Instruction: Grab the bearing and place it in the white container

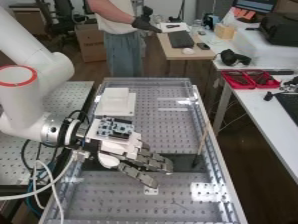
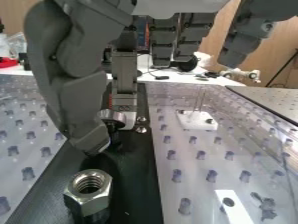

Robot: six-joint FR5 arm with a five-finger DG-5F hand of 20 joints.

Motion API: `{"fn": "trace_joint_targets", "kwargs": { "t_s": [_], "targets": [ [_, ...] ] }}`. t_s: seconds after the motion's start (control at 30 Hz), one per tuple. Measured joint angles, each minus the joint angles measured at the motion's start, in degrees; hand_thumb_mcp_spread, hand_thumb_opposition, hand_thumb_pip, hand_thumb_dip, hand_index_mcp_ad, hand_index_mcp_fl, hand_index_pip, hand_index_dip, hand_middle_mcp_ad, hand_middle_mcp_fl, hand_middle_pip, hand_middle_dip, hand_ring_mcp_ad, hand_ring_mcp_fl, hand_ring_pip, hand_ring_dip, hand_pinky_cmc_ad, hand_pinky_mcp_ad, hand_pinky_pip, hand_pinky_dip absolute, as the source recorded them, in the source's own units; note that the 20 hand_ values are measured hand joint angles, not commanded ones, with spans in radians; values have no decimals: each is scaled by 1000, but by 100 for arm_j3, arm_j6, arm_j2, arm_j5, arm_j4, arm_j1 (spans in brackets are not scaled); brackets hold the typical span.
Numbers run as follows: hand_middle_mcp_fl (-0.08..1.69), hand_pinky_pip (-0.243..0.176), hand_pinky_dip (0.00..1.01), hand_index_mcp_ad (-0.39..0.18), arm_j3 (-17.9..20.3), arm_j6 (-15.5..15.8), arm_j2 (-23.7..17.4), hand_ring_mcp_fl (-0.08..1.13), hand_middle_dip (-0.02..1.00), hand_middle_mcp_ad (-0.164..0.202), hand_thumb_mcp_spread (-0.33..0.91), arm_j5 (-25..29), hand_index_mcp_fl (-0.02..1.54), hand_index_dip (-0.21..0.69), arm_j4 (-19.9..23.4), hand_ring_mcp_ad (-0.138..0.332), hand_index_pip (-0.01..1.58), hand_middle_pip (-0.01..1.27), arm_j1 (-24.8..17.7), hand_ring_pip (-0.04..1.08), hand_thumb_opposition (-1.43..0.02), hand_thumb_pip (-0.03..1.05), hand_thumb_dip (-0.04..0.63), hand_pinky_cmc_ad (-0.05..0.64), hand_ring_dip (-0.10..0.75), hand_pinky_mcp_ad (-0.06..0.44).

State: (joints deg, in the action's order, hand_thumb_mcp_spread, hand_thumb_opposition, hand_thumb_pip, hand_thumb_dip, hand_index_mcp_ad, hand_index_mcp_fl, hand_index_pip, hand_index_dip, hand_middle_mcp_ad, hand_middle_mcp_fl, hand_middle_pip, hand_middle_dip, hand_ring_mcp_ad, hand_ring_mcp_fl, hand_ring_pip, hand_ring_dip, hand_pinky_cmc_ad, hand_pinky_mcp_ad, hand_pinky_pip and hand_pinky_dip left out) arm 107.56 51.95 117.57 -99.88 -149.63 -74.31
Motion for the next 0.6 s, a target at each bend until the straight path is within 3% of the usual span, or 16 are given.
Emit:
{"fn": "trace_joint_targets", "kwargs": {
  "t_s": [0.2,0.4,0.47,0.6],
  "targets": [
    [12,-105,141,-103,9,8,-12,2,101,70,490,-3,368,267,47,35,1182,140,-5,87,-860,485,316,367,-14,248],
    [12,-105,141,-101,96,-16,-67,2,110,73,515,-49,531,267,292,37,1210,141,-1,80,-930,480,279,363,-7,248],
    [24,-105,141,-101,115,3,-80,5,110,70,513,-51,658,267,336,35,1213,141,-4,84,-927,361,267,363,-7,248],
    [56,-105,141,-101,110,13,-79,5,112,70,527,-25,689,267,267,35,1164,140,-8,106,-960,358,267,365,-2,248]
  ]
}}
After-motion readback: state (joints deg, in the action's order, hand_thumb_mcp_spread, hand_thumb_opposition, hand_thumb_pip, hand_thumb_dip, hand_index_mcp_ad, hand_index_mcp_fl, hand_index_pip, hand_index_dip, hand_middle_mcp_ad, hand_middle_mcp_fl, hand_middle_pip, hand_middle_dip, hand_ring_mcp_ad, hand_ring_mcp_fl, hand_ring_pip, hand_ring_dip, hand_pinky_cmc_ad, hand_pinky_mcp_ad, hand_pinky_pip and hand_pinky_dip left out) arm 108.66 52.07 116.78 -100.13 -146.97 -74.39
